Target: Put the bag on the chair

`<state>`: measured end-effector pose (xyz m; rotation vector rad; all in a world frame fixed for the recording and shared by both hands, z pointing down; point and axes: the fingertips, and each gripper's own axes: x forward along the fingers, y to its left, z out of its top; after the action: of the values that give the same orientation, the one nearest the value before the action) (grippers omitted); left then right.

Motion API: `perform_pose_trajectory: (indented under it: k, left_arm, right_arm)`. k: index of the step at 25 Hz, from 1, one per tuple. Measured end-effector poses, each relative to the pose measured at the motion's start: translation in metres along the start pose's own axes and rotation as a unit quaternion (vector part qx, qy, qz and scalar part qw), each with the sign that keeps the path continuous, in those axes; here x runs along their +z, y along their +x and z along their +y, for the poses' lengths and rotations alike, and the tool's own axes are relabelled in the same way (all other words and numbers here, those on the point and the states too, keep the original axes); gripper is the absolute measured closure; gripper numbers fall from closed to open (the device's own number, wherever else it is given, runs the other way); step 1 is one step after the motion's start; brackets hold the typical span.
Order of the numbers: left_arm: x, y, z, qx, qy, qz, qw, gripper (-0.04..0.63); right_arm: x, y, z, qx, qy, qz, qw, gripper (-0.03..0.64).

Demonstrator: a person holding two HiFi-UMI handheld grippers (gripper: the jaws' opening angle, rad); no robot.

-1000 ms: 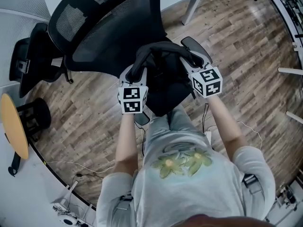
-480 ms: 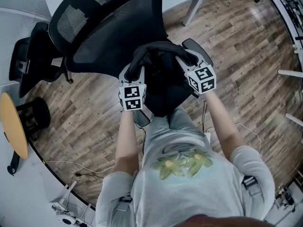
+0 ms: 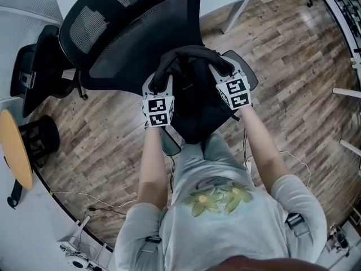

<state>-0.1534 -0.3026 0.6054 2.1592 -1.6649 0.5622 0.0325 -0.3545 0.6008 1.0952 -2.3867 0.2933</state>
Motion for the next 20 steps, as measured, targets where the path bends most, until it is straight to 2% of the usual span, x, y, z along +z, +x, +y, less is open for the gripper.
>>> perform_pose_trajectory:
  k: [6, 11, 14, 20]
  left_arm:
    - [-0.001, 0.020, 0.014, -0.003, -0.011, -0.002, 0.9999, 0.402]
    - [-0.002, 0.033, 0.024, 0.013, -0.014, 0.001, 0.9998, 0.402]
    - [-0.002, 0.042, 0.030, 0.022, -0.019, 0.016, 0.9994, 0.402]
    - [-0.003, 0.060, 0.041, 0.017, -0.030, 0.044, 0.9984, 0.400]
  right_arm:
    - [0.002, 0.029, -0.011, -0.002, -0.003, 0.009, 1.000, 0.466]
    - [0.006, 0.054, -0.019, 0.004, -0.005, 0.026, 1.000, 0.463]
    - [0.006, 0.071, -0.024, 0.010, -0.001, 0.045, 0.999, 0.463]
    - [0.006, 0.098, -0.033, 0.013, 0.013, 0.074, 0.997, 0.462]
